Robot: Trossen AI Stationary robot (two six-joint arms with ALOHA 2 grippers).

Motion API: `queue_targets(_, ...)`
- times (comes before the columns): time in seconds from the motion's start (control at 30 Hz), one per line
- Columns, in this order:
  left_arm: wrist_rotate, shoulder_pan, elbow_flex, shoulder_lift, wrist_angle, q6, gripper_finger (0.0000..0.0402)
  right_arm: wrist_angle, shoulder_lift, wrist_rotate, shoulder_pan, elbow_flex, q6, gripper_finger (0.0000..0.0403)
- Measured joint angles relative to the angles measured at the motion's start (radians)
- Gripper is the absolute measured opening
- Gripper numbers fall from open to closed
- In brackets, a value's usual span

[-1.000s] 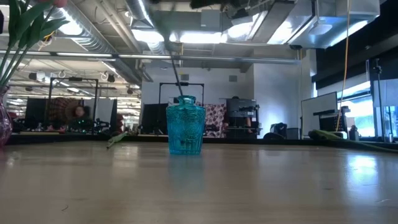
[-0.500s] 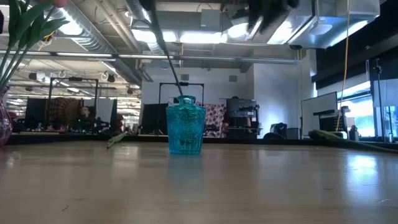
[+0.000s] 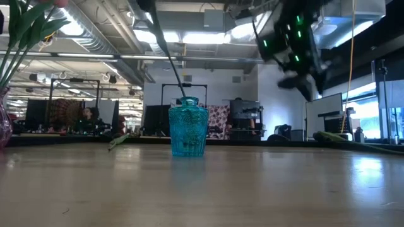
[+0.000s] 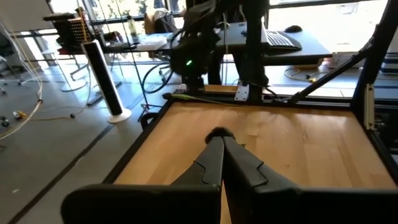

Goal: Sort flowers into vase by color
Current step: Put the top right black tulip into the blue vase

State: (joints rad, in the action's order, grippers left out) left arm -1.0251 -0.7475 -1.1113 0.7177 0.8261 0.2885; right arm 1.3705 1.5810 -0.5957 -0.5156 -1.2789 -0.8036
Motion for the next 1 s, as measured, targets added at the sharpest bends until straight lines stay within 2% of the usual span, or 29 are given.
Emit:
queue_targets(0.2, 0.001, 0.000, 0.000, 0.000, 0.000, 0.016, 0.0000, -0.140, 0.000, 0.046, -0.177, 0.185, 0.021, 0.0181)
queue_targets(0.37, 0.002, 0.000, 0.000, 0.000, 0.000, 0.017, 0.0000, -0.205, 0.001, 0.100, -0.260, 0.268, 0.000, 0.0150)
queue_targets(0.6, 0.002, 0.000, 0.000, 0.000, 0.000, -0.003, 0.0000, -0.336, 0.001, 0.105, -0.273, 0.390, -0.099, 0.0116)
queue_targets(0.7, 0.002, 0.000, 0.000, 0.000, 0.000, -0.008, 0.0000, -0.422, 0.001, 0.101, -0.272, 0.461, -0.122, 0.0119)
queue_targets(0.8, 0.003, 0.000, 0.000, 0.000, 0.004, -0.009, 0.0000, -0.461, 0.001, 0.049, -0.271, 0.528, -0.186, 0.0127)
queue_targets(1.0, 0.050, 0.000, 0.000, 0.000, 0.005, -0.009, 0.0000, -0.559, -0.002, 0.042, -0.290, 0.629, -0.211, 0.0133)
